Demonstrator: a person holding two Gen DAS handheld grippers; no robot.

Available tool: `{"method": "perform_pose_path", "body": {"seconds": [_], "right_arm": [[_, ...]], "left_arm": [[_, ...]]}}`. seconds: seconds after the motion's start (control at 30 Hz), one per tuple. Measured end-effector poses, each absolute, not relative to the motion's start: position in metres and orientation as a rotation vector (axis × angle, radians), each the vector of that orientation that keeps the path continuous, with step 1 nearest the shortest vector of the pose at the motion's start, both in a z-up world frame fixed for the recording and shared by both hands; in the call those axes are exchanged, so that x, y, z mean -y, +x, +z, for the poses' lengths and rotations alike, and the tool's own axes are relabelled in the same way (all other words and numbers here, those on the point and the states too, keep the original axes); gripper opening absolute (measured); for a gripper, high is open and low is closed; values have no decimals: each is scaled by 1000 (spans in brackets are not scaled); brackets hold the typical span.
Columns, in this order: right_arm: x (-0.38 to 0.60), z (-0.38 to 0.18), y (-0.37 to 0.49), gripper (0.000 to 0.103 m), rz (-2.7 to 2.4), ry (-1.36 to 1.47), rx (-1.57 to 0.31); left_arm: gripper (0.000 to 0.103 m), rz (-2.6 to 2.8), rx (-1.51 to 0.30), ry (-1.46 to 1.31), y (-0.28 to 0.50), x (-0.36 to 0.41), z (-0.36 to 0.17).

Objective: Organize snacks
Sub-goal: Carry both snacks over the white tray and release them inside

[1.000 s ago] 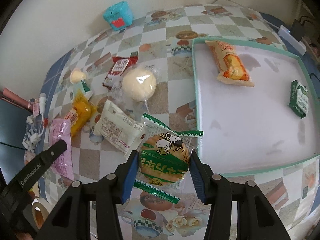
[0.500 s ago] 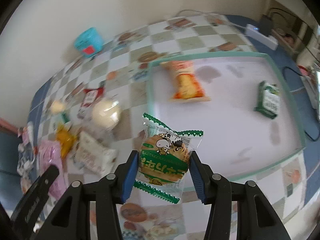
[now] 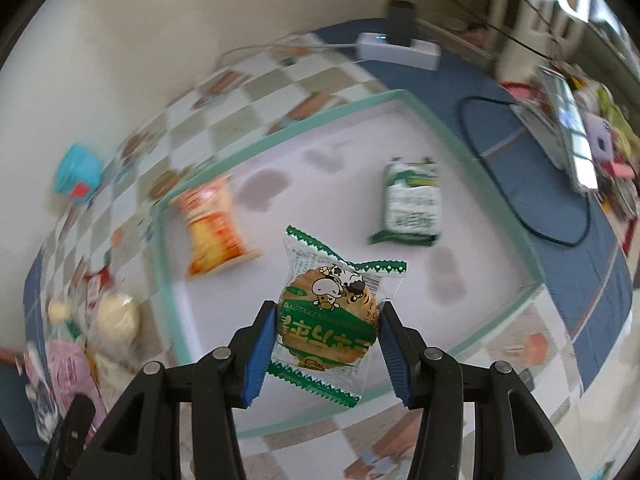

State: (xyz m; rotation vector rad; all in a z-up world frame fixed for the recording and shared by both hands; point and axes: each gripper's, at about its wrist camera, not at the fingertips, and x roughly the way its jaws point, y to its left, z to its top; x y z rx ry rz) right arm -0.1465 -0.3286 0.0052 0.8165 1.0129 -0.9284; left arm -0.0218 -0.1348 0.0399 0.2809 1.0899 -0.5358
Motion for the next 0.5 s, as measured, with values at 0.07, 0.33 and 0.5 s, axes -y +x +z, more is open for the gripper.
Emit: {"method": "perform_pose_path", "body": {"seconds": [0.07, 0.33, 0.5], "right_arm": [[338, 3, -154, 53, -981, 830, -1004], [368, 0, -189, 53, -1117, 891, -969], [375, -2, -195, 53, -1152, 919, -959]], "left_arm": [[43, -566, -1081, 308, -30, 148, 39], [43, -672, -1037, 423, -63, 197, 31], [43, -717, -1032, 456, -74, 220, 21]]}}
